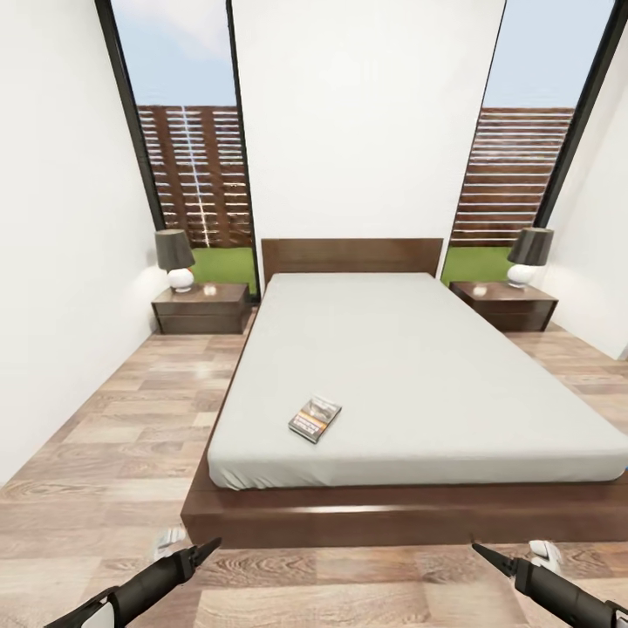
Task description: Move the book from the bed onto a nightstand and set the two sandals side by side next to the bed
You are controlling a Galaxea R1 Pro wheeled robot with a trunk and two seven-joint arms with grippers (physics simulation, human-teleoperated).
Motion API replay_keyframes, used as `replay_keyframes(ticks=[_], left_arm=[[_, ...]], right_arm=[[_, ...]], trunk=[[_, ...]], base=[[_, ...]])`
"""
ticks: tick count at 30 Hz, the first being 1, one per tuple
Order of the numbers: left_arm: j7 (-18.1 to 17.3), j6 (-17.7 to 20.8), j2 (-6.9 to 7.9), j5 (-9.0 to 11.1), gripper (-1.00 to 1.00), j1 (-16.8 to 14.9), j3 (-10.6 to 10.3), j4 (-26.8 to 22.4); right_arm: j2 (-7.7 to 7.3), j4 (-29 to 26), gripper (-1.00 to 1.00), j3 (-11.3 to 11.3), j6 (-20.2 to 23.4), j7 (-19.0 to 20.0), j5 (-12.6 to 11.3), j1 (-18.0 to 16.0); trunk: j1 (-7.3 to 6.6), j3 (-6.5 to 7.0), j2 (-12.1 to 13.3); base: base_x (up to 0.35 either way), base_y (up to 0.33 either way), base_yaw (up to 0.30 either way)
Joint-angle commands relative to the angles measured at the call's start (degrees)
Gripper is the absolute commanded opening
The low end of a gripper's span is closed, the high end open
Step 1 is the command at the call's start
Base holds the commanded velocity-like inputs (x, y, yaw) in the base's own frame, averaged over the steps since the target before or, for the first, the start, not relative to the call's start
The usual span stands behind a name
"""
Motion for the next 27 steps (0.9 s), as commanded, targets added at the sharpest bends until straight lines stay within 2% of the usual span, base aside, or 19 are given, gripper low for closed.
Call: replay_keyframes(ticks=[1,7,13,22,27], left_arm=[[-0.07,-0.59,0.01,0.23,1.0,-0.05,-0.49,0.06],[-0.07,-0.6,0.01,0.23,1.0,-0.05,-0.53,0.09],[-0.08,-0.58,0.01,0.23,1.0,-0.04,-0.54,0.14],[-0.08,-0.55,0.01,0.23,1.0,-0.06,-0.56,0.14],[-0.08,-0.57,0.01,0.23,1.0,-0.08,-0.6,0.14]], right_arm=[[0.0,0.2,1.0,0.48,-0.15,0.24,-0.48,-0.1],[0.06,0.24,1.0,0.53,-0.15,0.24,-0.48,-0.1],[0.08,0.21,1.0,0.54,-0.15,0.24,-0.48,-0.1],[0.05,0.2,1.0,0.54,-0.15,0.24,-0.48,-0.1],[0.05,0.2,1.0,0.56,-0.15,0.24,-0.48,-0.1]], trunk=[[0.03,-0.06,-0.03],[0.03,-0.06,-0.03],[0.03,-0.06,-0.03],[0.03,-0.06,-0.03],[0.03,-0.06,-0.03]], base=[[0.318,0.0,0.0],[0.285,0.0,0.0],[0.062,0.0,0.0],[0.258,0.0,0.0],[0.063,0.0,0.0]])
